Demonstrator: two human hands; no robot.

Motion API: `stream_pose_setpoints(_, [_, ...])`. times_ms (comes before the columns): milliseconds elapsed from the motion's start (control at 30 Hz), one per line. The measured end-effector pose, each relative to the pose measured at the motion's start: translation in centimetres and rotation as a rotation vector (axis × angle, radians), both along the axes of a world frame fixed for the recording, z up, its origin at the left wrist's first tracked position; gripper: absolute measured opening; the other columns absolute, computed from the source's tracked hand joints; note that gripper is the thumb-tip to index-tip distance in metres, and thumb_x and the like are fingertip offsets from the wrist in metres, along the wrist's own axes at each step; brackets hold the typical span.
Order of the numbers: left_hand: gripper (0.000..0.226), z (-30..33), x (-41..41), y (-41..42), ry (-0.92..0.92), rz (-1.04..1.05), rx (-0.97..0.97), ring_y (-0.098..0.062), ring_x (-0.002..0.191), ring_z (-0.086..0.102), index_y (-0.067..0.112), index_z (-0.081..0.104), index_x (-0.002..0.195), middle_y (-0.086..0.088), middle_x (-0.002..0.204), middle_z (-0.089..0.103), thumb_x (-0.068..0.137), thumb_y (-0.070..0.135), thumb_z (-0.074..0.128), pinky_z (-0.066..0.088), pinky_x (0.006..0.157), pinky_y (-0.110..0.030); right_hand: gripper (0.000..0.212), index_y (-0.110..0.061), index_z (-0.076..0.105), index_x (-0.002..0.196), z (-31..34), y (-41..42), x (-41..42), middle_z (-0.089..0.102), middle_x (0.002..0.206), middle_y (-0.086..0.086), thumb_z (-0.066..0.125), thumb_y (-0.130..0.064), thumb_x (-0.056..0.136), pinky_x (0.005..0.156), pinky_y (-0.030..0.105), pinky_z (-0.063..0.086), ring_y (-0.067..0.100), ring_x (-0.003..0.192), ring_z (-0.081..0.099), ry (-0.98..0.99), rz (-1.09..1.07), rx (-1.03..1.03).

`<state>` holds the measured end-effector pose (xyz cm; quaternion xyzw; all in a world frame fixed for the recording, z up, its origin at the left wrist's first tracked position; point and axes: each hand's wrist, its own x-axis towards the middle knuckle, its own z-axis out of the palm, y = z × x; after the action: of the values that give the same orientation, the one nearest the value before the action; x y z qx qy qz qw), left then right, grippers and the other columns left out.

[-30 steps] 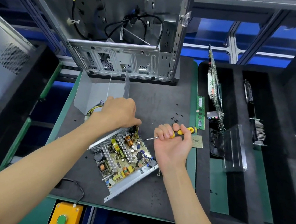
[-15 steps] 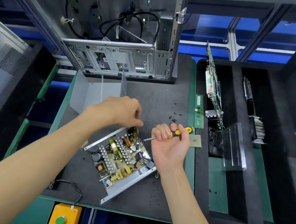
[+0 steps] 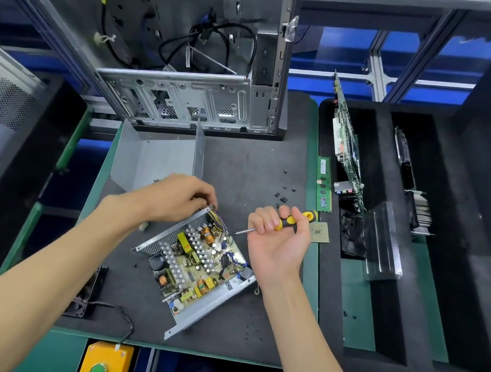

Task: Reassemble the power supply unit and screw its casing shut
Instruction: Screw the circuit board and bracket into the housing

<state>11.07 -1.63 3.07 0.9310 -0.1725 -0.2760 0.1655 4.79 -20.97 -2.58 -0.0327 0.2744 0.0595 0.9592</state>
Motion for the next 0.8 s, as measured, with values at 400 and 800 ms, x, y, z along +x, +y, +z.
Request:
stream_pose_setpoints(400, [0.048, -4.7, -4.7, -0.9, -0.414, 0.273, -0.006, -0.006, 0.09, 0.045, 0.034, 0.055, 0.092, 0.02, 0.081, 0.055, 0.084, 0.079, 0.041, 0.023, 0.097, -0.033, 0.021, -0.016, 0.043, 0.069, 0.3, -0.6, 1.2, 0.028, 0.065, -0.002, 0.051, -0.019, 0.088, 0.049, 0.026, 0.03, 0.014, 0.053, 0.026, -0.049, -0.047, -0.062])
stream_pose_setpoints(800, [0.02, -6.0, -4.0, -2.3, -0.449, 0.334, 0.087, -0.017, 0.083, 0.04, 0.021, 0.048, 0.086, 0.011, 0.07, 0.046, 0.091, 0.038, 0.058, 0.021, 0.084, -0.034, 0.027, -0.017, 0.037, 0.067, -0.3, -0.4, 4.7, 0.026, 0.064, -0.001, 0.042, -0.014, 0.093, 0.053, 0.029, 0.022, 0.016, 0.056, 0.021, -0.113, -0.052, -0.251])
